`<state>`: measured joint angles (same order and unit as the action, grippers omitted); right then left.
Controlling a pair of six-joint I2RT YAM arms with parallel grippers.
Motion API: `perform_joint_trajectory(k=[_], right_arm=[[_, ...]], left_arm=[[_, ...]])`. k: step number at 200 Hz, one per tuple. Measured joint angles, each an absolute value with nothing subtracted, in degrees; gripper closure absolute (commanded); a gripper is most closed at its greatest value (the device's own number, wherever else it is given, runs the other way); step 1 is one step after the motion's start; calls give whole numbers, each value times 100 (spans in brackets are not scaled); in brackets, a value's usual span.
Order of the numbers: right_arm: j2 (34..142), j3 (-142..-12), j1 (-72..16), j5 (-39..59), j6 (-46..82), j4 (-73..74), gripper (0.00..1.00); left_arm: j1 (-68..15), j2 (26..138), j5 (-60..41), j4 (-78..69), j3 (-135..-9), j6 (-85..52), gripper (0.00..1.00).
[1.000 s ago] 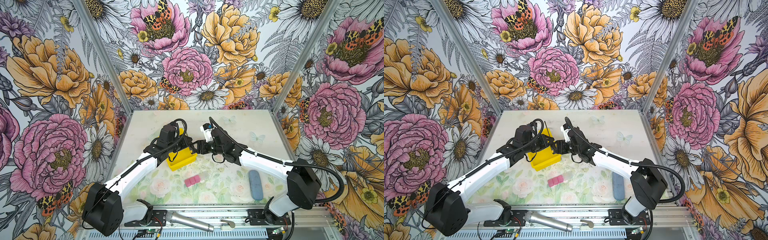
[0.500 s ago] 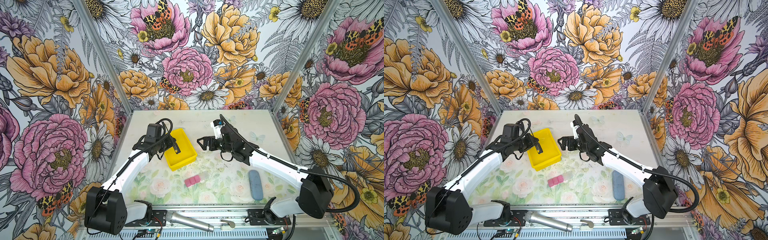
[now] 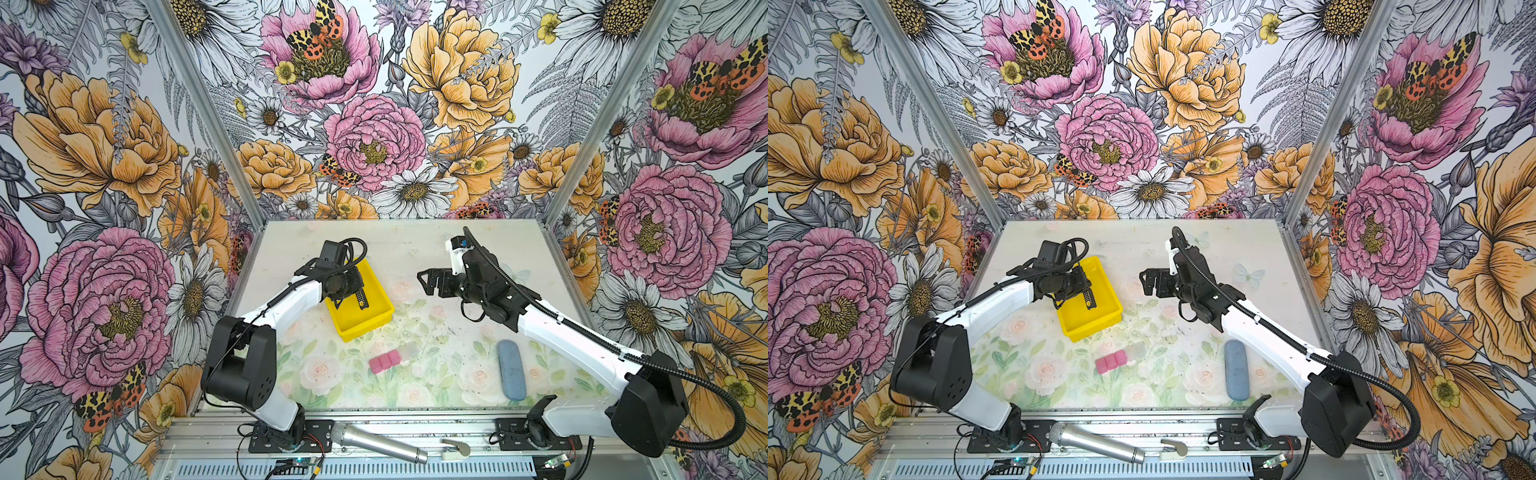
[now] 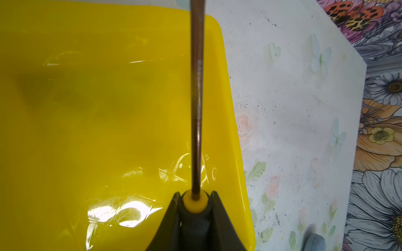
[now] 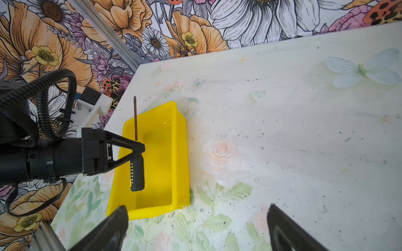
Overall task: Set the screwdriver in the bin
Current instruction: 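Lower the screwdriver into the bin with the left gripper while the right arm withdraws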
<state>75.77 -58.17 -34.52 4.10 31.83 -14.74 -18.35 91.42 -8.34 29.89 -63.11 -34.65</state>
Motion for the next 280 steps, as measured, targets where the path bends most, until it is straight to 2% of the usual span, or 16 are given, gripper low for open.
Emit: perform_joint_trajectory(k=[61, 145, 185, 199, 243, 254, 268, 280], right_arm=[[7535, -5684, -3295, 410, 3155, -1505, 0], [6893, -5354, -3214, 117, 3035, -1551, 0], [6628, -5218, -3138, -158, 3033, -1564, 1], [6530, -5179, -3111, -281, 3035, -1570, 1], [6095, -4971, -3033, -733, 3037, -1649, 1], [5977, -4915, -2987, -847, 3039, -1662, 1], [5854, -4877, -2936, -956, 3039, -1723, 1], [5784, -4856, -2915, -1028, 3035, -1743, 0]], left_arm=[[-2091, 9835, -423, 3201, -6587, -3098, 98], [-2128, 10239, -40, 3457, -6593, -2539, 98], [-2196, 10309, 73, 3452, -6593, -2469, 93], [-2231, 10313, 110, 3450, -6593, -2443, 85], [-2303, 10313, 185, 3452, -6593, -2368, 46], [-2305, 10313, 198, 3452, -6593, -2408, 34], [-2303, 10296, 200, 3454, -6591, -2394, 13], [-2305, 10237, 200, 3454, -6589, -2375, 2]])
